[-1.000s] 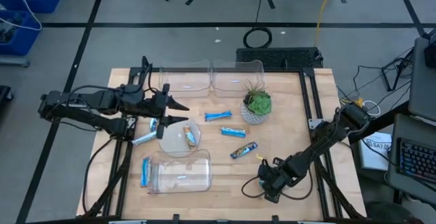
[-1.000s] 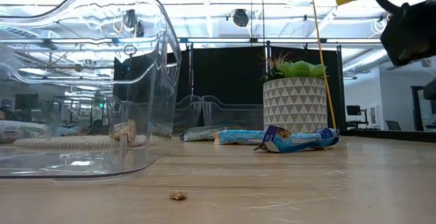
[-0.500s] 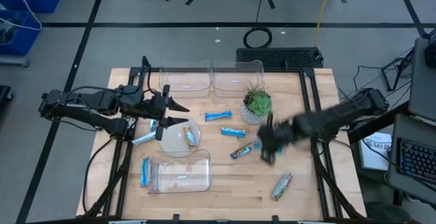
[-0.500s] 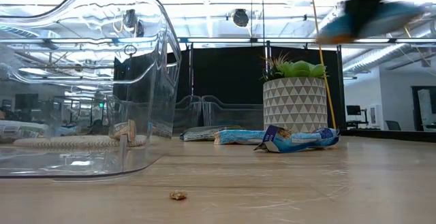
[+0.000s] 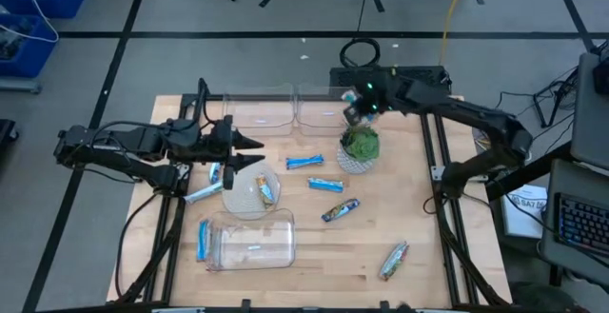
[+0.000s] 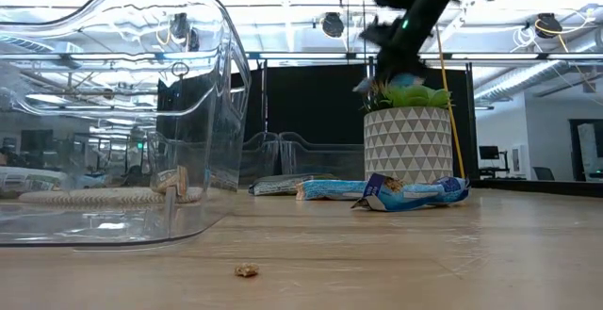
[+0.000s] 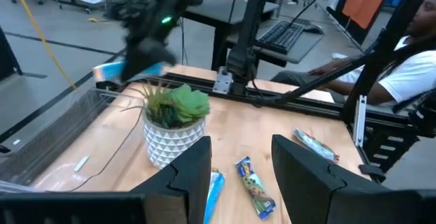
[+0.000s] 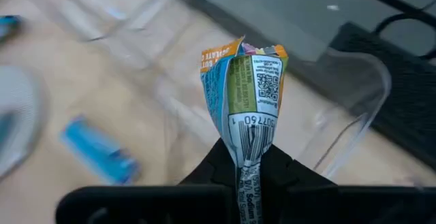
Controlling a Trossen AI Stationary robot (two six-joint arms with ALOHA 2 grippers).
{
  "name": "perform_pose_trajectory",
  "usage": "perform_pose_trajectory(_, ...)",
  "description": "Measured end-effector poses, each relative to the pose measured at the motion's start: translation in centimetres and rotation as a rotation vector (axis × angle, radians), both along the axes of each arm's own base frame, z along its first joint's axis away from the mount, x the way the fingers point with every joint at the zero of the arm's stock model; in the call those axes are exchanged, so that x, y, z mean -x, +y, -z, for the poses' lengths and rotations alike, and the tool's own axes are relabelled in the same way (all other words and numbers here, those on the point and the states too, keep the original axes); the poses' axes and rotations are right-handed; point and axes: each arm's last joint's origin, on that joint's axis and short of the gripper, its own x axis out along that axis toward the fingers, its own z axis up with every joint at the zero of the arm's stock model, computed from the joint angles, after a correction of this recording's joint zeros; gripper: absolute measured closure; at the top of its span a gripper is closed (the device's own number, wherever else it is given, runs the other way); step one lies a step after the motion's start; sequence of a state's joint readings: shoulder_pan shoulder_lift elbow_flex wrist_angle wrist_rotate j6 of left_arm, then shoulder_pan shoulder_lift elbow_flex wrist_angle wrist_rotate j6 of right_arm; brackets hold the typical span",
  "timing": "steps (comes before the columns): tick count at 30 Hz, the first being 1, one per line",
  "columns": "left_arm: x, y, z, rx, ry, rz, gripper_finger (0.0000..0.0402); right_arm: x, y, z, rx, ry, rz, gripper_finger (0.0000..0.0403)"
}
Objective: Pick and place Granola Bars by type
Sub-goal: Put the yellow granola bar into the top right transparent bin
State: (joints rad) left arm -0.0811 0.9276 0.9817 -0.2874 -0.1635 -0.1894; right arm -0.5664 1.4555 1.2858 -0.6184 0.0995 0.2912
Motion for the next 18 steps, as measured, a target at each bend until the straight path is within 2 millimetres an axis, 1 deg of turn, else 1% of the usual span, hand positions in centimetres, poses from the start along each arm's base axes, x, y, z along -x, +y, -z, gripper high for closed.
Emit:
perform_pose_trajectory(3, 0.0, 0.0, 0.0, 0.0, 0.0, 0.0, 0.0243, -1.1, -2.8, 1.8, 0.005, -0.035, -0.008, 0.0392)
perform_pose_trajectory(6, 0.0, 0.0, 0.0, 0.002, 0.0, 0.0, 0.0243, -2.1, -5.1, 4.2, -0.014, -0.053, 0.006, 0.0393)
perform_pose_trajectory(9, 0.0, 0.0, 0.0, 0.004, 0.0, 0.002, 0.0243, -2.9, -6.5, 6.6, -0.031, -0.034, 0.012, 0.0393)
perform_pose_trajectory(13, 0.0, 0.0, 0.3, -0.002, 0.033, -0.011, 0.0243, -3.3, -7.8, 9.5, -0.06, 0.023, 0.016, 0.039)
perform_pose_trajectory(15, 0.0, 0.2, 1.2, 0.015, 0.107, -0.076, 0.0243, -3.1, -8.3, 10.1, -0.063, 0.039, 0.017, 0.037)
perform_pose_trajectory(18, 0.0, 0.6, 3.0, 0.142, 0.256, -0.254, 0.0243, -2.8, -8.6, 9.9, -0.072, 0.027, 0.003, 0.0316)
